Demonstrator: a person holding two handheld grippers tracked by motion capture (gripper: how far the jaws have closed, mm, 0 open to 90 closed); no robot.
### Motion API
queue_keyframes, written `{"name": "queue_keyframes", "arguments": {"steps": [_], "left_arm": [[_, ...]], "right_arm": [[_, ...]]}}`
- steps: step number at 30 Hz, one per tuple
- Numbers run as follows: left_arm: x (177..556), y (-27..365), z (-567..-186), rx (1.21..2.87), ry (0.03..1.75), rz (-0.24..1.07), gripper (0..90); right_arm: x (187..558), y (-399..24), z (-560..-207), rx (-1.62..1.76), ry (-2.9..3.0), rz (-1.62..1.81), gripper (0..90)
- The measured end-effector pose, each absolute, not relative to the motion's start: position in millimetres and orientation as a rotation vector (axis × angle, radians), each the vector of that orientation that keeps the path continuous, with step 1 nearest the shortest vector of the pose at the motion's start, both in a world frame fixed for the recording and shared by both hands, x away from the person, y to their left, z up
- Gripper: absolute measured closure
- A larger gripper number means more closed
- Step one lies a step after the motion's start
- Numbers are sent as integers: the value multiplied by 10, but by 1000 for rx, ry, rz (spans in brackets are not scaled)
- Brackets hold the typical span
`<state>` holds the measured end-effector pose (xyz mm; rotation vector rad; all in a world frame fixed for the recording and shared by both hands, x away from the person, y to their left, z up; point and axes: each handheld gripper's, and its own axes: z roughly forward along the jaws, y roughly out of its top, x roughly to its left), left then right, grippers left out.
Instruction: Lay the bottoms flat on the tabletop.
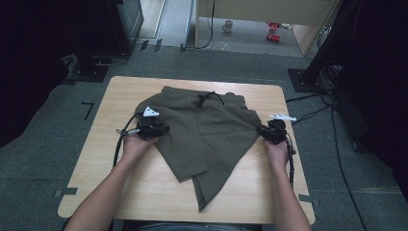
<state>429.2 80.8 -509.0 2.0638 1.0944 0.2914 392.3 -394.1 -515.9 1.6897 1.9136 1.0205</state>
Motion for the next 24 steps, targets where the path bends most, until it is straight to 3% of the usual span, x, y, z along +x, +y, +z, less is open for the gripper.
{"name": "queue_keyframes", "arguments": {"steps": [16, 19, 24], "left_arm": [[4096, 437, -4748, 2064, 951, 275, 491], [4099, 331, -4763, 2081, 929, 270, 477], [4176, 214, -4792, 2107, 907, 291, 470]], "right_arm": [[3592, -3764, -4879, 1541, 1934, 1088, 576], [3524, -3724, -4815, 1527, 1914, 1068, 507], [3450, -3716, -4768, 1521, 1890, 1076, 486]]}}
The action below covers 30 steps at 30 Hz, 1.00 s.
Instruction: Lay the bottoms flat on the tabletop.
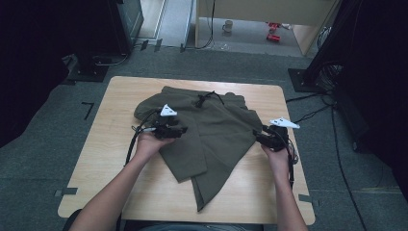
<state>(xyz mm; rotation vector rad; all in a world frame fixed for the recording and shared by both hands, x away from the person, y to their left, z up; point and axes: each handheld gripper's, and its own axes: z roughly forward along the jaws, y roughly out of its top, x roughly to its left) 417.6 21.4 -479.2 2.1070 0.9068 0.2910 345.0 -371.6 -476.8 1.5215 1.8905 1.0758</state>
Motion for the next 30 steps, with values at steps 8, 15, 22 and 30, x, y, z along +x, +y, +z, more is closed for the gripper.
{"name": "queue_keyframes", "arguments": {"steps": [8, 15, 22, 30], "left_arm": [[4443, 147, -4845, 2139, 920, 273, 477], [4630, 50, -4856, 2188, 871, 319, 481], [4769, -59, -4972, 2209, 882, 318, 468], [4760, -73, -5135, 2171, 894, 368, 462]], "right_arm": [[3388, -3583, -4822, 1519, 1950, 1136, 486], [3414, -3388, -4929, 1444, 2040, 1150, 512], [3461, -3251, -5048, 1437, 2117, 1127, 509], [3476, -3098, -5159, 1385, 2179, 1098, 485]]}}
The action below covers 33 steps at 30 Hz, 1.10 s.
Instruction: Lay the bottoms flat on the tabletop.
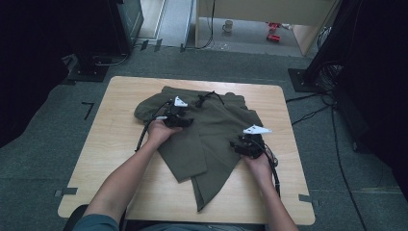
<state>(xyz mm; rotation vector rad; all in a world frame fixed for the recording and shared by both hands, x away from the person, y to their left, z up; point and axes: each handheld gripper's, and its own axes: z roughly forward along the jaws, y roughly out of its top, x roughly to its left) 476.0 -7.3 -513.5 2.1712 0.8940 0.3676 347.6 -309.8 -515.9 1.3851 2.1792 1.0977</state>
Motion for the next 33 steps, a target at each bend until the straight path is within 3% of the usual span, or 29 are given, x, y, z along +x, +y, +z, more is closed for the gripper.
{"name": "queue_keyframes", "arguments": {"steps": [2, 12, 17, 33], "left_arm": [[4745, -66, -5151, 2147, 900, 368, 491], [4701, -54, -5133, 2140, 910, 325, 868], [4754, -51, -5035, 2187, 973, 242, 888], [4664, 306, -4680, 2136, 959, 264, 900]], "right_arm": [[3482, -3075, -5191, 1372, 2185, 1092, 475], [3477, -3011, -5220, 1320, 2154, 1031, 453], [3482, -3011, -5221, 1330, 2148, 1030, 449], [3478, -2999, -5220, 1345, 2133, 1022, 458]]}}
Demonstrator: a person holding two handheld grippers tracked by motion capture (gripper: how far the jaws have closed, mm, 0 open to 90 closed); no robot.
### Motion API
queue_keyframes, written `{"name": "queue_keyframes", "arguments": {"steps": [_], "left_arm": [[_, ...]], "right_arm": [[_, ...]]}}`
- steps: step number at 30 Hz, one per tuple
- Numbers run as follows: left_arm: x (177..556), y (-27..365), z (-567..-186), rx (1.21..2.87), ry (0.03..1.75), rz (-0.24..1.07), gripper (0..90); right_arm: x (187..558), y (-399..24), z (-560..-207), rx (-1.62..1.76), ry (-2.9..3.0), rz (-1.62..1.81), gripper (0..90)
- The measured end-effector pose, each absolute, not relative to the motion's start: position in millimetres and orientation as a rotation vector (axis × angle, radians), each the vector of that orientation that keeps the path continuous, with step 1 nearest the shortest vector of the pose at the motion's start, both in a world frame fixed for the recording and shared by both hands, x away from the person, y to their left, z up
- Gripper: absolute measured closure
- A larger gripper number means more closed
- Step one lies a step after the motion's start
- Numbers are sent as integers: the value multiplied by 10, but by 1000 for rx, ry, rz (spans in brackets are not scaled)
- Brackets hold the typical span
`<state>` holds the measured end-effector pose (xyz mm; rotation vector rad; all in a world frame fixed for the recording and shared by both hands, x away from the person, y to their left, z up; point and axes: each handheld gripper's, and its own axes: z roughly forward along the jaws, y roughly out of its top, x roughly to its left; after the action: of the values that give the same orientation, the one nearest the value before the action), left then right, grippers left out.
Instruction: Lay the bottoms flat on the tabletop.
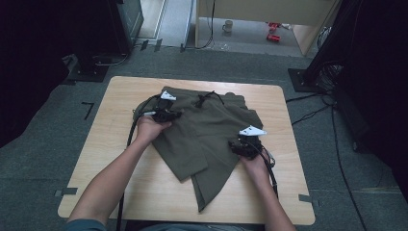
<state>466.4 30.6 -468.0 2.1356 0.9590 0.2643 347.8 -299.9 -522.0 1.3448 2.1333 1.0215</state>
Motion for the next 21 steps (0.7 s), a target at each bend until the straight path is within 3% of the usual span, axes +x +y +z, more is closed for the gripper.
{"name": "queue_keyframes", "arguments": {"steps": [11, 21], "left_arm": [[4411, 427, -4569, 2130, 929, 256, 900], [4120, 601, -4544, 2124, 930, 249, 900]], "right_arm": [[3487, -2986, -5222, 1320, 2163, 1033, 364], [3556, -2884, -5117, 1305, 2143, 1074, 376]]}}
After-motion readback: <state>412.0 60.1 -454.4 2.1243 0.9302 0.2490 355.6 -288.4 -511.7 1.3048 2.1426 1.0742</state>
